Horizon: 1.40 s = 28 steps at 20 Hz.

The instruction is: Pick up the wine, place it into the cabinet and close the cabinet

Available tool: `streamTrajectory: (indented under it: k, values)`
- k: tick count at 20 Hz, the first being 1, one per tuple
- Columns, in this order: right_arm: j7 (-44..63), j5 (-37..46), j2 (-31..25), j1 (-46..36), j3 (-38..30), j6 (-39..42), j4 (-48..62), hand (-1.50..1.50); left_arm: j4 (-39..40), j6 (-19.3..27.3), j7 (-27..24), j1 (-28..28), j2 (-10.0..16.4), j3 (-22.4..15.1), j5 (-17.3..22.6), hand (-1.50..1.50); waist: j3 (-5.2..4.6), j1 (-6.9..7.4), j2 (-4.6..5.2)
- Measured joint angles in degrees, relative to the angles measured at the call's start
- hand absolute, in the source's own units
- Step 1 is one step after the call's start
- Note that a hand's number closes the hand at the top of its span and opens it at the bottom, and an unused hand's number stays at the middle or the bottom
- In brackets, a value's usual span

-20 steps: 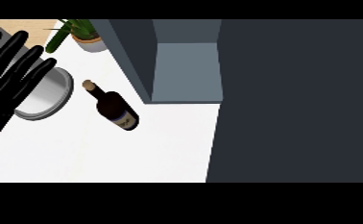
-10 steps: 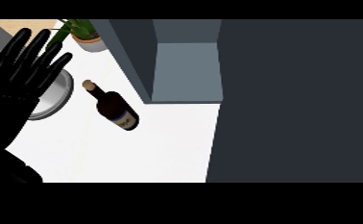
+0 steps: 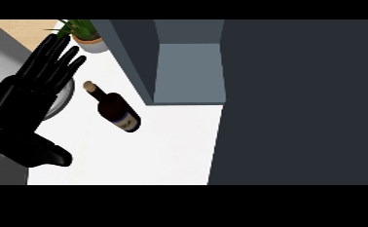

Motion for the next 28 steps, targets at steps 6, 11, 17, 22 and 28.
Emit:
streamTrajectory:
  k: [6, 11, 17, 22, 28]
  values:
    - [1.5, -0.1, -0.6, -2.4, -1.3, -0.6, 0.0, -1.5, 5.5, -3.7, -4.8, 2.5, -0.8, -0.2, -3.3, -1.5, -0.01, 0.0, -0.01]
    - [1.7, -0.3, -1.2, -3.6, -2.4, -0.7, 0.2, -1.5, 12.1, -6.2, -11.4, 3.9, -2.2, -0.4, -7.5, -1.5, 0.0, -0.06, 0.02]
    - [1.1, 0.2, -0.3, -3.6, -0.5, -1.3, 0.4, -1.5, 20.1, -9.6, -18.7, 4.1, -2.9, -0.4, -11.3, -1.5, -0.03, -0.02, 0.06]
    - [1.9, 0.0, -0.9, -4.8, -1.1, -1.5, 0.3, -1.5, 26.1, -10.7, -22.8, 3.2, -3.8, -0.7, -14.0, -1.5, -0.01, -0.06, 0.02]
    - [2.2, 0.2, -1.0, -5.3, -0.4, -1.9, 0.3, -1.5, 35.7, -13.1, -29.1, 1.7, -3.4, -0.2, -17.5, -1.5, -0.01, -0.15, 0.05]
